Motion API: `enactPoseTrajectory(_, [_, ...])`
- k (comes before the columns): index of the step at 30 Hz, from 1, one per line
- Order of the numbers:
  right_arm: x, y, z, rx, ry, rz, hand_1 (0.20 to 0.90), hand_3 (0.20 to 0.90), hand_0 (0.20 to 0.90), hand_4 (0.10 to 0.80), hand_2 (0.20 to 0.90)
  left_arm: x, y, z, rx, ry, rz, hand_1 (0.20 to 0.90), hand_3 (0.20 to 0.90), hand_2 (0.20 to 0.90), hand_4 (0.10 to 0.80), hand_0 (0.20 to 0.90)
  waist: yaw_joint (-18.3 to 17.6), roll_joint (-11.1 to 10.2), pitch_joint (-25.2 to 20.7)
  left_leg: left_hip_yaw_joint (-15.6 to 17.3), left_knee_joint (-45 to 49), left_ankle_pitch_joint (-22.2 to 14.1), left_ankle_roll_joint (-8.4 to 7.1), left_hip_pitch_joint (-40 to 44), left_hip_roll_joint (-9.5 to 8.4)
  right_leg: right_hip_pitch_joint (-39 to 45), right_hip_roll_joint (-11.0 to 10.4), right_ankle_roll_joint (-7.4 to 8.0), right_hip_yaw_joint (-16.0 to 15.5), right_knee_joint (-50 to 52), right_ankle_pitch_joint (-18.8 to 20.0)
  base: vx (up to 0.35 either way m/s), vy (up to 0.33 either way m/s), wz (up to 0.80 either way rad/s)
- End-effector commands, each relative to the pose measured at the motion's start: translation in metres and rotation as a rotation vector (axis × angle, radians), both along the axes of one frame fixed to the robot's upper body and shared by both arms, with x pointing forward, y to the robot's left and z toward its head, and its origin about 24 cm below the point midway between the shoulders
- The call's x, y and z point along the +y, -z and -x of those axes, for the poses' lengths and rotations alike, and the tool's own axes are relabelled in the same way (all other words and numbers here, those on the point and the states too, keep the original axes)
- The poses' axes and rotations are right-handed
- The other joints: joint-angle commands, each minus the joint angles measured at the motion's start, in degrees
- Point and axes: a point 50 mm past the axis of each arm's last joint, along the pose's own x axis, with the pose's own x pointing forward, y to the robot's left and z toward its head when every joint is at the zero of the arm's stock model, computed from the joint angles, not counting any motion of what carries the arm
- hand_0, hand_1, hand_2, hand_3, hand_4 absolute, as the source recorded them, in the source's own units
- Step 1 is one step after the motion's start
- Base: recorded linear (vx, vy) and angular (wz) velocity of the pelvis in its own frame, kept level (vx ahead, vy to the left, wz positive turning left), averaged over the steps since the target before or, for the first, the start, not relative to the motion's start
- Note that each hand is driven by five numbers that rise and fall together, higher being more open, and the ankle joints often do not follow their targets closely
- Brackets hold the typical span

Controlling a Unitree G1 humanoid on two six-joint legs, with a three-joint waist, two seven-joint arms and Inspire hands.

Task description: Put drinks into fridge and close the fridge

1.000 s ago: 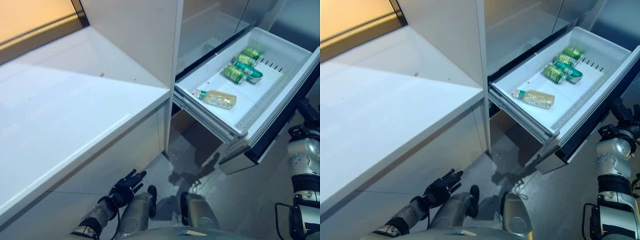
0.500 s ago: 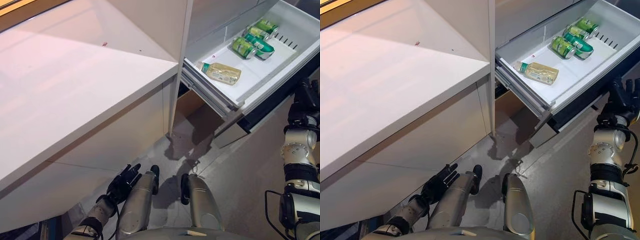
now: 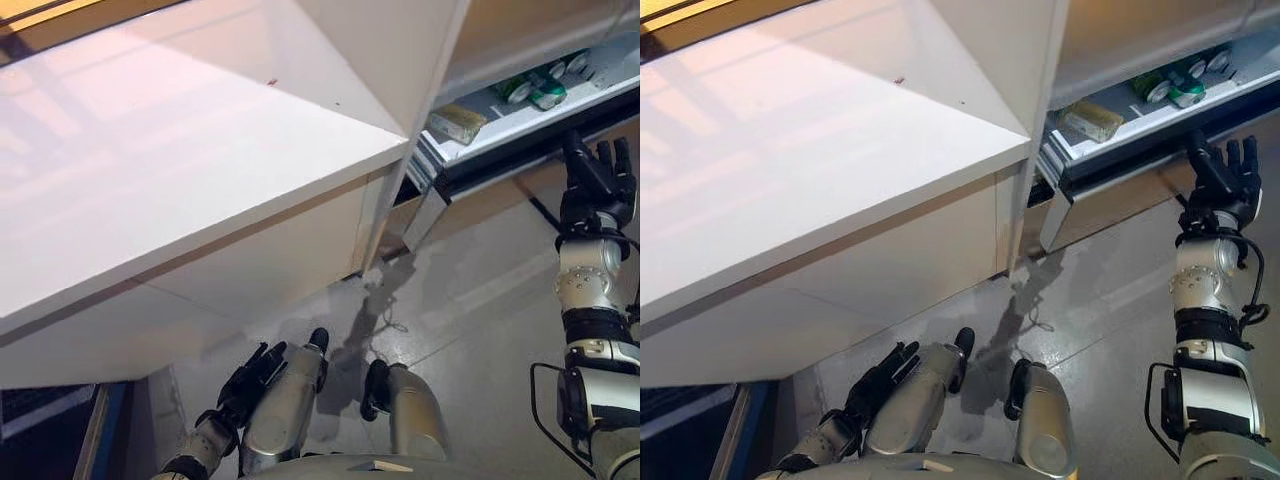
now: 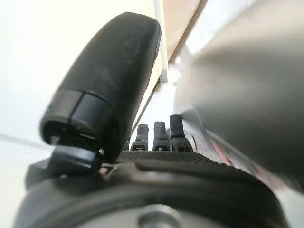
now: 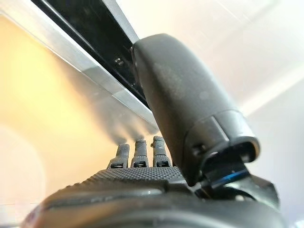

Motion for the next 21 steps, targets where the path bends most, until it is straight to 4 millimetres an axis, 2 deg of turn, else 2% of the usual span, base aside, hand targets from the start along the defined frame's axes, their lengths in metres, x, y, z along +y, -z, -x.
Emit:
enactPoseTrajectory(1, [0.035, -0.087, -0.023, -0.225, -0.149, 0.251, 0.9, 0.9, 0.9, 0.8, 0.9, 0.006, 0.011, 0.042, 0.111, 0.067, -0.022, 0.9, 0.9, 0.9, 0.8, 0.9, 5.7, -1.4, -5.1, 1.4, -2.7, -4.5, 4.76, 4.3, -0.74, 2.6, 1.8, -2.31, 1.2, -0.4, 1.3, 0.074, 0.055, 0.32])
enactPoseTrajectory(7, [0.026, -0.09, -0.017, -0.195, -0.004, 0.309, 0.9, 0.9, 0.9, 0.8, 0.9, 0.009, 0.013, 0.049, 0.132, 0.08, -0.037, 0.9, 0.9, 0.9, 0.8, 0.9, 6.0, -1.5, -6.2, 0.4, -5.8, -3.3, 4.53, 6.6, -0.12, 4.8, 1.5, -1.39, 0.7, -3.8, 2.6, 0.046, 0.022, 0.23])
enactPoseTrajectory(9, [0.021, -0.1, -0.006, -0.189, 0.186, 0.387, 0.9, 0.9, 0.9, 0.8, 0.9, 0.009, 0.012, 0.05, 0.13, 0.081, -0.037, 0.9, 0.9, 0.9, 0.8, 0.9, 5.6, -1.6, -6.3, 0.3, -6.3, -3.2, 4.65, 7.1, 0.11, 5.1, 1.6, -0.91, 1.2, -4.7, 3.2, 0.004, 0.001, 0.03])
enactPoseTrajectory(11, [0.03, -0.111, 0.004, -0.256, 0.274, 0.419, 0.9, 0.9, 0.9, 0.8, 0.9, 0.009, 0.012, 0.051, 0.126, 0.076, -0.035, 0.9, 0.9, 0.9, 0.8, 0.9, 5.0, -1.6, -6.6, 0.4, -7.0, -2.7, 4.85, 7.3, 0.43, 4.8, 1.9, -0.53, 1.5, -5.4, 4.1, 0.0, 0.0, 0.0])
enactPoseTrajectory(13, [0.054, -0.123, 0.023, -0.376, 0.344, 0.447, 0.9, 0.9, 0.9, 0.8, 0.9, 0.009, 0.012, 0.048, 0.127, 0.063, -0.035, 0.9, 0.9, 0.9, 0.8, 0.9, 3.3, -1.9, -6.9, 1.5, -7.9, -2.6, 5.15, 8.0, 0.91, 4.8, 2.2, 0.16, 2.7, -6.9, 5.1, -0.022, -0.009, -0.04])
enactPoseTrajectory(15, [0.07, -0.118, 0.034, -0.432, 0.351, 0.461, 0.9, 0.9, 0.9, 0.8, 0.9, 0.009, 0.012, 0.047, 0.13, 0.059, -0.036, 0.9, 0.9, 0.9, 0.8, 0.9, 1.8, -2.1, -7.1, 2.3, -8.3, -2.7, 5.34, 8.4, 1.24, 4.8, 2.5, 0.49, 3.8, -8.2, 5.9, -0.021, -0.007, -0.05])
enactPoseTrajectory(16, [0.084, -0.11, 0.045, -0.46, 0.327, 0.476, 0.9, 0.9, 0.9, 0.8, 0.9, 0.008, 0.013, 0.048, 0.131, 0.042, -0.032, 0.9, 0.9, 0.9, 0.8, 0.9, 0.2, -2.4, -7.5, 3.3, -8.9, -2.9, 5.53, 9.2, 1.49, 5.3, 3.0, 0.73, 5.2, -10.1, 6.7, -0.02, -0.009, -0.18])
enactPoseTrajectory(18, [0.094, -0.097, 0.054, -0.466, 0.284, 0.504, 0.9, 0.9, 0.9, 0.8, 0.9, 0.006, 0.013, 0.049, 0.129, 0.031, -0.029, 0.9, 0.9, 0.9, 0.8, 0.9, -1.4, -2.6, -8.1, 4.5, -9.7, -3.1, 5.69, 10.1, 1.81, 6.0, 3.4, 1.02, 6.7, -12.3, 7.6, -0.034, -0.016, -0.43])
enactPoseTrajectory(21, [0.1, -0.065, 0.064, -0.45, 0.175, 0.527, 0.9, 0.9, 0.9, 0.8, 0.9, 0.0, 0.013, 0.049, 0.114, 0.028, -0.037, 0.9, 0.9, 0.9, 0.8, 0.9, -4.5, -3.0, -9.8, 7.7, -12.2, -3.0, 5.56, 12.1, 2.99, 7.5, 4.2, 1.76, 9.6, -17.0, 9.7, -0.06, -0.061, -0.6])
